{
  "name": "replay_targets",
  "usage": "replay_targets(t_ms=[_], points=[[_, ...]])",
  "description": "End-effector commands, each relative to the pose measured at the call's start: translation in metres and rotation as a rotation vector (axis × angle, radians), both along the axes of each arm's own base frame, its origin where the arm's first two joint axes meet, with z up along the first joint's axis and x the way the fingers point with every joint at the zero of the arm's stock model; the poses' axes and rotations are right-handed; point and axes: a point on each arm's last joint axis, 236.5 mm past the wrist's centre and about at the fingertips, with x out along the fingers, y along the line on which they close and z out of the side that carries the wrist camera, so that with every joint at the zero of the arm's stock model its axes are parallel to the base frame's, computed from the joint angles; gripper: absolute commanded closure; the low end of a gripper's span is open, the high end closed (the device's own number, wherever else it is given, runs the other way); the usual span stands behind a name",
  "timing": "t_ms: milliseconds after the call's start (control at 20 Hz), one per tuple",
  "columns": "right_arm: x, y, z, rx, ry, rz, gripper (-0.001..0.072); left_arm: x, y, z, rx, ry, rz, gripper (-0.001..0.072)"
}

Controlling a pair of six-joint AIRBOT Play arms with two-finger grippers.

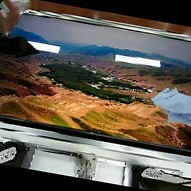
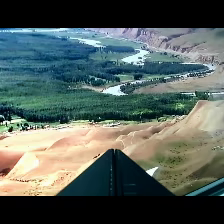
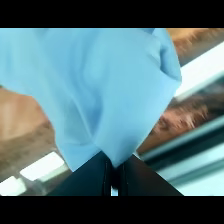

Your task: Fold the shirts.

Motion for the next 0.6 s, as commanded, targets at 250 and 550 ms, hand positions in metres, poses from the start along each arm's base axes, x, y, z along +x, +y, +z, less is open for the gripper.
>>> replay_targets(t_ms=[250, 550], points=[[-0.165, 0.018, -0.12, 0.265, 0.231, -0.392, 0.065, -0.002, -0.014, -0.002, -0.006, 0.01, -0.029, 0.0667], [-0.204, 0.072, -0.165, 0.3, 0.261, -0.486, 0.065, -0.004, -0.03, -0.001, -0.008, -0.001, -0.062, 0.0668]])
